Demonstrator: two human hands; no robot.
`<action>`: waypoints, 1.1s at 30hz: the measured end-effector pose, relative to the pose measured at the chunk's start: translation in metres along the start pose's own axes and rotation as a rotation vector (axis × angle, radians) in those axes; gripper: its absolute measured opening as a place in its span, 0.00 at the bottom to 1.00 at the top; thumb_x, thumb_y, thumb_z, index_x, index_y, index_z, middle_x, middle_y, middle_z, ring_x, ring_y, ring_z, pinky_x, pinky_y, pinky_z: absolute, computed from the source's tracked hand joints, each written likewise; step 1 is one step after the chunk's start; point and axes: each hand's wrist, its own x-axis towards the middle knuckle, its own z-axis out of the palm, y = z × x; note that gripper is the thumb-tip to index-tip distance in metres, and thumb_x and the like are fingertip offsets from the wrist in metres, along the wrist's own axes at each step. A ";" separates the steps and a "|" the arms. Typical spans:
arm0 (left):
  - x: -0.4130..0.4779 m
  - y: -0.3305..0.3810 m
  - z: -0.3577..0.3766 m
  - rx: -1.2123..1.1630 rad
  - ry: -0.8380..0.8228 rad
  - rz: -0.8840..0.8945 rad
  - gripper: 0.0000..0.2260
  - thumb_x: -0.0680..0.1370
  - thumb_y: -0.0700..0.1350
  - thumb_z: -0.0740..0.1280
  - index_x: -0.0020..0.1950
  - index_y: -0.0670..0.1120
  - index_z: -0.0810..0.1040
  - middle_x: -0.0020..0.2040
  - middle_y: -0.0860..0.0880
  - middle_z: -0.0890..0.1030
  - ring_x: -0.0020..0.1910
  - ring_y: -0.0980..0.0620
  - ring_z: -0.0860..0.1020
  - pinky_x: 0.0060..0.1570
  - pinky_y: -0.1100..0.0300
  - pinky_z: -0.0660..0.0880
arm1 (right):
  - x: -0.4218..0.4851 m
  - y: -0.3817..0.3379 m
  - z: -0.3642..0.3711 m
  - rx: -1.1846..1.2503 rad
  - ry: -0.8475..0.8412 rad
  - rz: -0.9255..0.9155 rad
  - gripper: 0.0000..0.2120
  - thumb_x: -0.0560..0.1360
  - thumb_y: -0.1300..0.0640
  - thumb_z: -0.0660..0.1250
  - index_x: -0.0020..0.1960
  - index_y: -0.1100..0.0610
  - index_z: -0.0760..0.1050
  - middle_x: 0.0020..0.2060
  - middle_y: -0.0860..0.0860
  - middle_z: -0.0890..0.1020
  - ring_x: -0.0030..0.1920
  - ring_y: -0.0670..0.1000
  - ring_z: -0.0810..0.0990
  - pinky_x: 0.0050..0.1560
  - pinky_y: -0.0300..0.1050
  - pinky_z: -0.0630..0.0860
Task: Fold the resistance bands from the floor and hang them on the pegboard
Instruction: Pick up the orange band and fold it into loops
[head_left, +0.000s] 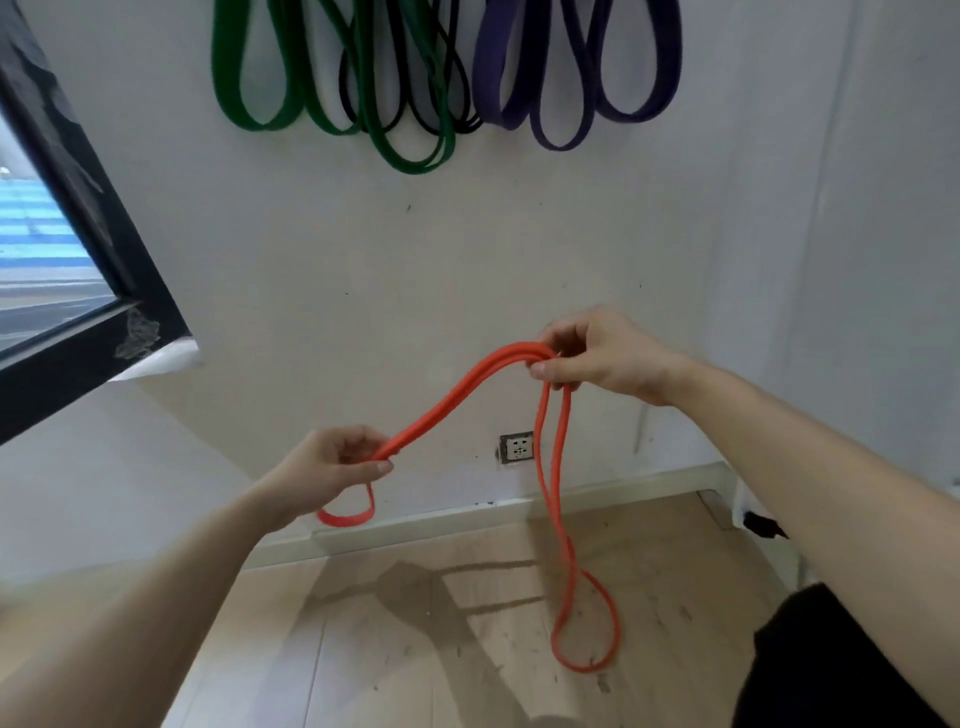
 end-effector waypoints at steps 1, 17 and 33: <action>0.004 0.001 0.005 0.012 -0.043 -0.002 0.06 0.75 0.36 0.74 0.51 0.44 0.85 0.45 0.47 0.87 0.47 0.50 0.85 0.55 0.58 0.79 | 0.000 -0.005 -0.001 -0.001 0.014 -0.026 0.05 0.74 0.62 0.74 0.48 0.63 0.83 0.36 0.54 0.82 0.38 0.50 0.80 0.46 0.48 0.80; 0.027 0.107 0.065 -0.394 -0.139 0.246 0.10 0.74 0.48 0.75 0.48 0.42 0.80 0.37 0.50 0.78 0.39 0.52 0.78 0.46 0.60 0.77 | 0.000 -0.014 0.015 -0.004 -0.119 -0.072 0.10 0.72 0.64 0.75 0.53 0.57 0.80 0.39 0.53 0.84 0.40 0.48 0.82 0.44 0.40 0.78; 0.012 0.063 -0.005 -0.642 0.264 0.207 0.06 0.80 0.45 0.69 0.44 0.45 0.80 0.33 0.51 0.75 0.33 0.54 0.76 0.44 0.60 0.74 | 0.000 0.023 0.035 0.015 -0.287 0.184 0.11 0.73 0.67 0.73 0.55 0.60 0.81 0.38 0.55 0.82 0.39 0.53 0.81 0.43 0.46 0.77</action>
